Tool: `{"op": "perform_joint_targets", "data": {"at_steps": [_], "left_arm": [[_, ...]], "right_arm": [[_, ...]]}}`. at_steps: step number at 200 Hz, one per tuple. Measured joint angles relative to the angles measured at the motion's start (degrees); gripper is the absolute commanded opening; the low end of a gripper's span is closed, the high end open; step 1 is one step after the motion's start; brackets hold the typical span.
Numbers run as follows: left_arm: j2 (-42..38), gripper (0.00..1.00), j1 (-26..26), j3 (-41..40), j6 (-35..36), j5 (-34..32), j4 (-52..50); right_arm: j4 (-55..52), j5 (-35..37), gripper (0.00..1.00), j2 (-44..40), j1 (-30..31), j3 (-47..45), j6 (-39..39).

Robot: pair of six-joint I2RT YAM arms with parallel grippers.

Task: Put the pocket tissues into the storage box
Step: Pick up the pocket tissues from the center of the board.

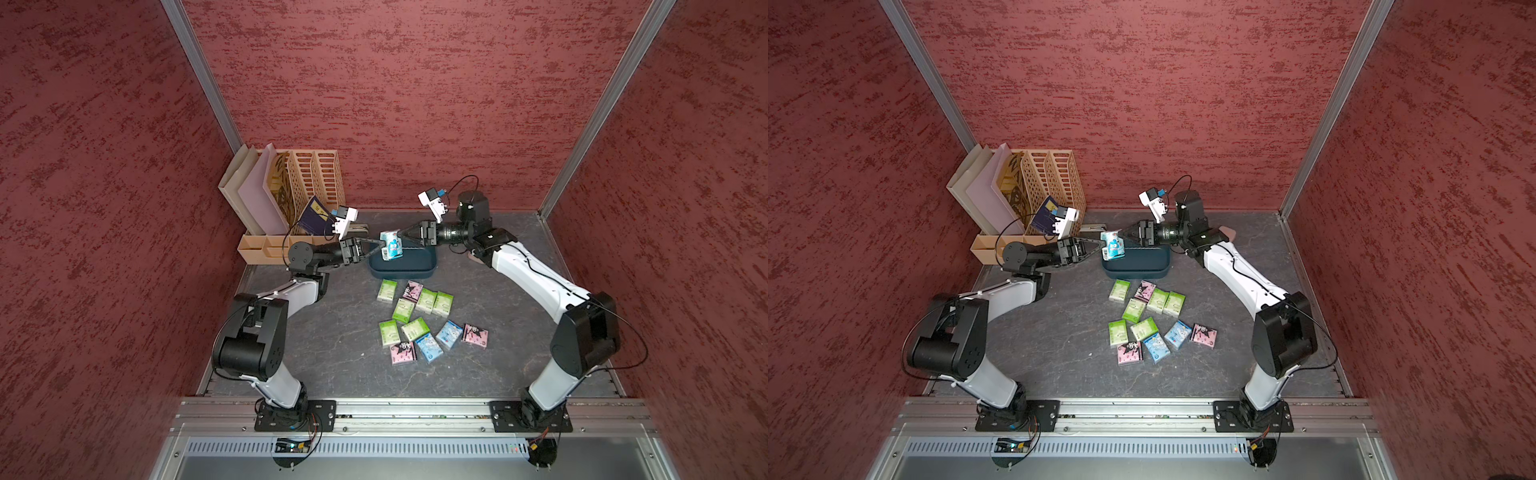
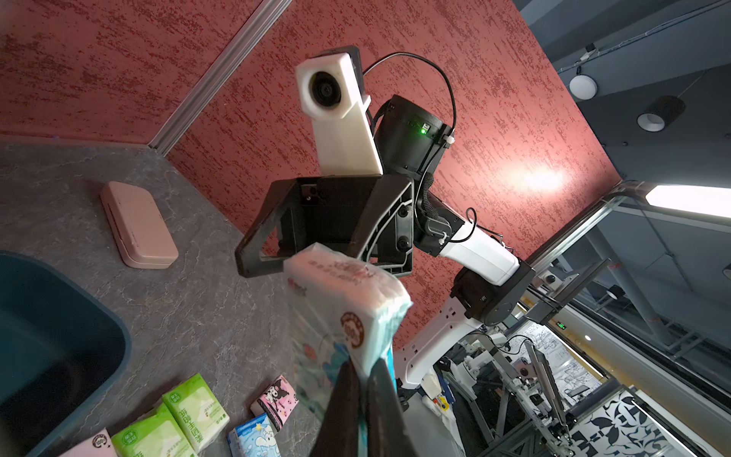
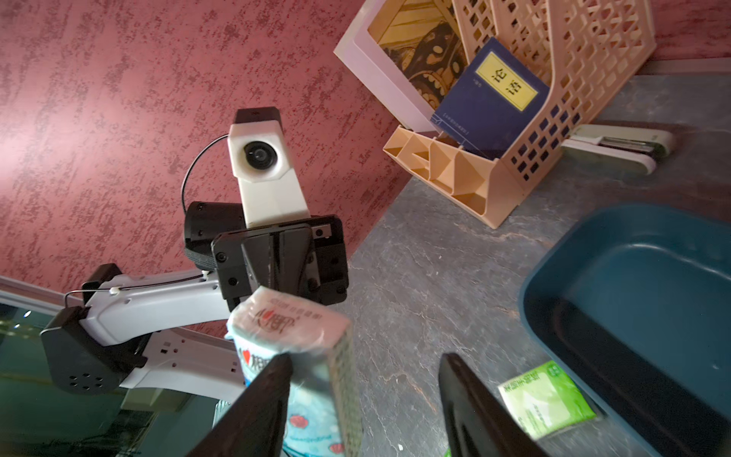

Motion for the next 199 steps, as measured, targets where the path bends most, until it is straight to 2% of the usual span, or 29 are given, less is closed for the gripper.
{"op": "perform_joint_targets", "data": {"at_steps": [31,41,76,92,96,99,105,111,113,137,157,184,199], "left_arm": [[0.0,0.0,0.2,0.0,0.0,0.4,0.2],[0.0,0.0,0.2,0.0,0.0,0.4,0.2],[-0.5,0.0,0.5,0.0,-0.1,0.9,0.4],[-0.6,0.0,0.8,-0.1,-0.2,0.9,0.5],[-0.6,0.1,0.9,-0.1,-0.2,0.9,0.5],[-0.6,0.24,0.9,-0.2,-0.2,0.9,0.5],[-0.6,0.62,1.1,-0.2,-0.1,0.9,0.6],[-0.6,0.94,1.1,-0.2,-0.1,0.7,0.7],[-0.6,0.99,1.1,-0.3,-0.1,0.7,0.7],[-0.7,1.0,1.5,-1.5,-0.1,-0.4,0.7],[-1.8,1.0,3.8,-4.2,0.1,-2.4,0.2],[-6.1,1.0,9.2,-8.9,3.0,-6.3,-3.2],[-11.1,1.0,10.6,-9.5,9.9,-8.8,-13.1]], "right_arm": [[5.1,-3.2,0.62,0.1,0.4,-1.6,3.3],[6.9,-4.3,0.59,0.2,0.7,-1.9,4.7],[12.6,-6.6,0.28,0.9,1.8,-2.6,8.4],[13.8,-7.1,0.02,1.0,1.8,-2.7,9.3],[14.1,-7.2,0.0,1.0,1.8,-2.8,9.6],[14.1,-7.2,0.0,1.1,1.8,-2.8,9.4],[14.1,-7.2,0.0,1.1,1.8,-2.8,9.9],[13.9,-7.2,0.0,1.1,1.8,-2.8,9.9],[14.0,-7.2,0.0,1.1,1.9,-2.8,9.7],[12.3,-6.9,0.0,1.2,2.6,-2.8,8.5],[4.5,-3.3,0.0,1.8,3.0,0.0,4.6],[-8.6,5.4,0.0,6.7,3.0,10.8,-1.3],[-14.8,10.1,0.0,11.2,2.8,18.0,-3.3]]}}
